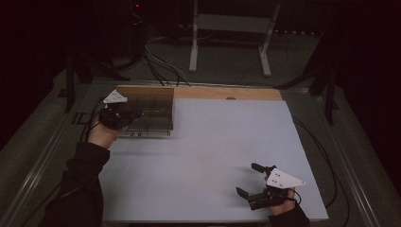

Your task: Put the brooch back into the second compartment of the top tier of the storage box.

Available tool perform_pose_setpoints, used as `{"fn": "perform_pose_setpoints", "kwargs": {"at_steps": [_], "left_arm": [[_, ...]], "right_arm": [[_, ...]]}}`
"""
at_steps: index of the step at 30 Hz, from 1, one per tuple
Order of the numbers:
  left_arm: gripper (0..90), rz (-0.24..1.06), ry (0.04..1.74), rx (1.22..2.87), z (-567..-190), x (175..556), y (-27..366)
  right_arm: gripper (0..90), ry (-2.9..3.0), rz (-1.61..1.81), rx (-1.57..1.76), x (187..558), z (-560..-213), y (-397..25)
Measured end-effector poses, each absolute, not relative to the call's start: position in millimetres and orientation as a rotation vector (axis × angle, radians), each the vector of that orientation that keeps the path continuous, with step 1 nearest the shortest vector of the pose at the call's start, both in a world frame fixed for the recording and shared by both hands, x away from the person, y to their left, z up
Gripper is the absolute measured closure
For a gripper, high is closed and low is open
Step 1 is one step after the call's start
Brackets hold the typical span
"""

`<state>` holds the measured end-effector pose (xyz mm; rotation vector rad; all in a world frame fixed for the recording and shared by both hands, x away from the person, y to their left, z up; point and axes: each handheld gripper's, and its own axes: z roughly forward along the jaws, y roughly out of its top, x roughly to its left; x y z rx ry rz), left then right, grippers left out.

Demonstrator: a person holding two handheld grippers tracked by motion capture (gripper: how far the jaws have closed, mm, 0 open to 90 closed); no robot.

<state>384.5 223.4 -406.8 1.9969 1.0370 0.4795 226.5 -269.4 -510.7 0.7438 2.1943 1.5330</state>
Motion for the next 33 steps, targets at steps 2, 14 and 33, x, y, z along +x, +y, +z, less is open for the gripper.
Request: {"fn": "perform_pose_setpoints", "kwargs": {"at_steps": [2, 14, 33], "left_arm": [[87.5, 0.483, 1.055, 1.994, -410.5, 388.1, 222.9], [87.4, 0.464, 1.129, 1.999, -439.9, 398.4, 222.1], [87.1, 0.437, 1.183, 2.071, -446.5, 402.3, 218.5]], "right_arm": [[0.0, 2.194, 1.533, 0.742, 226.4, -510.7, -269.3], [0.0, 2.197, 1.529, 0.741, 226.5, -511.0, -269.3], [0.0, 2.205, 1.522, 0.741, 226.4, -511.7, -268.7]]}}
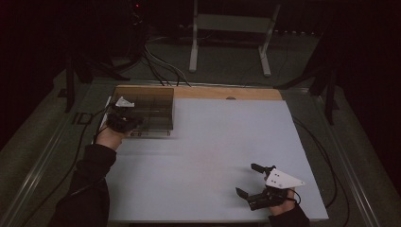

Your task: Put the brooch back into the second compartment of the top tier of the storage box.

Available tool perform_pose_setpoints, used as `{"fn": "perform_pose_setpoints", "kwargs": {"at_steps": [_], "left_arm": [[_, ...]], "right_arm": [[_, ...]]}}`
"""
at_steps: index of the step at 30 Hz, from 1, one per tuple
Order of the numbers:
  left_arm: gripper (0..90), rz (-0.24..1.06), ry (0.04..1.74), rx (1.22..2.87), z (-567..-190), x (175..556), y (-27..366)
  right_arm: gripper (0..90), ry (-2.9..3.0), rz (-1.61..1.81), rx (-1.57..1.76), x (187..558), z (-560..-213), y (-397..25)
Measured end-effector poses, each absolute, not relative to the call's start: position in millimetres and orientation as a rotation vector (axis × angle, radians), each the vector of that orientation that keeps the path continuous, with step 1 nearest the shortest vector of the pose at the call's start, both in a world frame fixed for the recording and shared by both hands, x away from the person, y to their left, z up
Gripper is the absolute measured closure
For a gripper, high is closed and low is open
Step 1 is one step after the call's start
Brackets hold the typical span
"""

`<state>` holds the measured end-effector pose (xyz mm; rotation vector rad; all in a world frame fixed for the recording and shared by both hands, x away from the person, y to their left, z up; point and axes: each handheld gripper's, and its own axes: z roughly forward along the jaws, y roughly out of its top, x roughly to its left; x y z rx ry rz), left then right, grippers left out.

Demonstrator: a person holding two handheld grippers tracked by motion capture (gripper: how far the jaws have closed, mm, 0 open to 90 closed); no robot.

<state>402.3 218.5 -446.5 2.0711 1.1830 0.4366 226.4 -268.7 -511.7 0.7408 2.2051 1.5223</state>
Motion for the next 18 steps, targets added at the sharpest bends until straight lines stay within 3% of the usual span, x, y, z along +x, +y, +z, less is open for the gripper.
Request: {"fn": "perform_pose_setpoints", "kwargs": {"at_steps": [8, 14, 18], "left_arm": [[84.2, 0.451, 1.204, 2.036, -441.8, 402.8, 219.5], [54.4, 0.494, 1.22, 1.986, -438.0, 400.0, 222.0], [45.5, 0.53, 1.248, 1.957, -433.2, 397.8, 225.1]], "right_arm": [[0.0, 2.205, 1.526, 0.741, 226.3, -511.5, -269.0], [0.0, 2.207, 1.526, 0.741, 226.0, -511.3, -269.0], [0.0, 2.21, 1.525, 0.744, 226.4, -511.6, -268.8]]}}
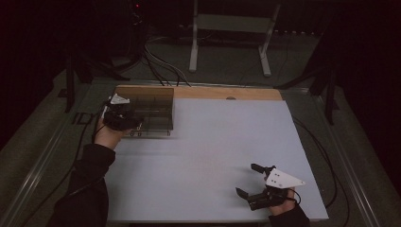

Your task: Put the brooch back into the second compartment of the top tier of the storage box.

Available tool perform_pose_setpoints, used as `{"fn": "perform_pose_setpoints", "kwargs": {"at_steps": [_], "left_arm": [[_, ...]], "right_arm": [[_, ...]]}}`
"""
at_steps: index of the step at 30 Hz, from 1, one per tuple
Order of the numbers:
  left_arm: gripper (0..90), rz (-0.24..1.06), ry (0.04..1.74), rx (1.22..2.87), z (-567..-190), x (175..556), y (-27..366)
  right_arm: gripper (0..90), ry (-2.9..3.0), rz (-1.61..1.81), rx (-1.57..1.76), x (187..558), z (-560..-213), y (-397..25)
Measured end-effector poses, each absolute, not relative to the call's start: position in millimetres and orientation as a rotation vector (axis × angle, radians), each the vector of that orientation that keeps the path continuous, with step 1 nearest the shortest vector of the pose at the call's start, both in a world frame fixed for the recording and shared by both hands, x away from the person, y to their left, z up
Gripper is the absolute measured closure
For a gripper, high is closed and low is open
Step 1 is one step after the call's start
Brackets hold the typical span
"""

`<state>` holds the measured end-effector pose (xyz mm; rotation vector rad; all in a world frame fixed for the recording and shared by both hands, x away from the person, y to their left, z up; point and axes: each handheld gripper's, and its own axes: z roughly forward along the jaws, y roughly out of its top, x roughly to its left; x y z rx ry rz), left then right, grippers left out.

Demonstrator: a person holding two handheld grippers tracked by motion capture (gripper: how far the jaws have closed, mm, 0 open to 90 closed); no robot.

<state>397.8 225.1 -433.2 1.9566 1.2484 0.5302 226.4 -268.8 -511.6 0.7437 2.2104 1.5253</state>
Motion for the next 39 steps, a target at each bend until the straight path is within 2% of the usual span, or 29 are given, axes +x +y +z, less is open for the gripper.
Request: {"fn": "perform_pose_setpoints", "kwargs": {"at_steps": [3, 6, 12, 16, 18, 20, 21, 26, 39], "left_arm": [[39.4, 0.532, 1.244, 1.943, -430.1, 396.3, 225.3], [37.6, 0.515, 1.218, 1.931, -427.1, 394.6, 224.7], [19.1, 0.518, 1.233, 1.9, -420.4, 392.0, 223.4], [16.1, 0.505, 1.198, 1.879, -414.6, 388.4, 224.0], [8.2, 0.483, 1.174, 1.881, -411.8, 386.9, 223.8], [7.2, 0.486, 1.141, 1.889, -409.7, 384.4, 222.3], [3.8, 0.47, 1.127, 1.888, -408.6, 383.4, 221.8], [0.4, 0.439, 1.049, 1.909, -403.9, 376.6, 216.2], [0.4, 0.397, 0.908, 1.886, -395.5, 361.3, 207.0]], "right_arm": [[0.0, 2.213, 1.526, 0.744, 226.6, -511.8, -268.3], [0.0, 2.213, 1.525, 0.742, 226.3, -511.7, -268.2], [0.0, 2.214, 1.523, 0.742, 226.1, -511.8, -268.1], [0.0, 2.217, 1.521, 0.743, 226.6, -512.4, -268.1], [0.0, 2.215, 1.519, 0.74, 226.2, -512.0, -268.1], [0.0, 2.216, 1.519, 0.742, 226.7, -512.2, -268.2], [0.0, 2.216, 1.521, 0.744, 226.7, -512.1, -268.1], [0.0, 2.221, 1.516, 0.737, 226.8, -511.7, -266.4], [0.0, 2.22, 1.532, 0.73, 228.6, -511.6, -265.5]]}}
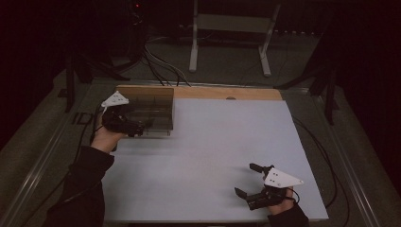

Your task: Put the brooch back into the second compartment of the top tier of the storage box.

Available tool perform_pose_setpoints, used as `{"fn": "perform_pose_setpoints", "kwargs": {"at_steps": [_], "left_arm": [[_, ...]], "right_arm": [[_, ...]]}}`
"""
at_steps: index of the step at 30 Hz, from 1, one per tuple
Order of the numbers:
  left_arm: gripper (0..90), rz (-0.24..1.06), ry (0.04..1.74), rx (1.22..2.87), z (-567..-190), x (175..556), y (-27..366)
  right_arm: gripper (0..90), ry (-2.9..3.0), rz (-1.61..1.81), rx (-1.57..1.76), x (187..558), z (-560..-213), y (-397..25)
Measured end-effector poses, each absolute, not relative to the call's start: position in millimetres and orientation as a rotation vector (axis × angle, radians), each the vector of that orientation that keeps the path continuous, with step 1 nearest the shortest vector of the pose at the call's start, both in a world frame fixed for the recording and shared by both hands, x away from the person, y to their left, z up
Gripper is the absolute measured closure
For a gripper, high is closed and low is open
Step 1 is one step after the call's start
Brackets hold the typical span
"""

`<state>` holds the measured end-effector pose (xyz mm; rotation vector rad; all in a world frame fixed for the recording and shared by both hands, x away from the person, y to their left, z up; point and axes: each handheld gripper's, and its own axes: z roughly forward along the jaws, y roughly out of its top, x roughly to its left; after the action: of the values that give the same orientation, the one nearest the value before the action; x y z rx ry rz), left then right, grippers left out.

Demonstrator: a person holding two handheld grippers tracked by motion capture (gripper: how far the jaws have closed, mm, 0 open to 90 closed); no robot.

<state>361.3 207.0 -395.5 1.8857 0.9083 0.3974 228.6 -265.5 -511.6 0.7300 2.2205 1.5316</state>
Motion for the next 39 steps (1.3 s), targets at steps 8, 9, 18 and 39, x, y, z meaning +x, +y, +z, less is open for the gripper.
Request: {"fn": "perform_pose_setpoints", "kwargs": {"at_steps": [8, 9, 18, 39], "left_arm": [[0.4, 0.358, 0.844, 1.9, -401.6, 347.9, 196.8], [0.4, 0.349, 0.842, 1.9, -402.6, 346.3, 196.0], [0.4, 0.311, 0.785, 1.909, -419.4, 327.1, 189.9], [0.4, 0.209, 0.705, 1.901, -474.2, 282.0, 182.1]], "right_arm": [[0.0, 2.232, 1.526, 0.726, 229.6, -512.1, -263.1], [0.0, 2.23, 1.526, 0.731, 229.8, -512.1, -263.3], [0.0, 2.22, 1.53, 0.732, 229.4, -511.5, -264.8], [0.0, 2.227, 1.517, 0.729, 228.8, -511.9, -263.9]]}}
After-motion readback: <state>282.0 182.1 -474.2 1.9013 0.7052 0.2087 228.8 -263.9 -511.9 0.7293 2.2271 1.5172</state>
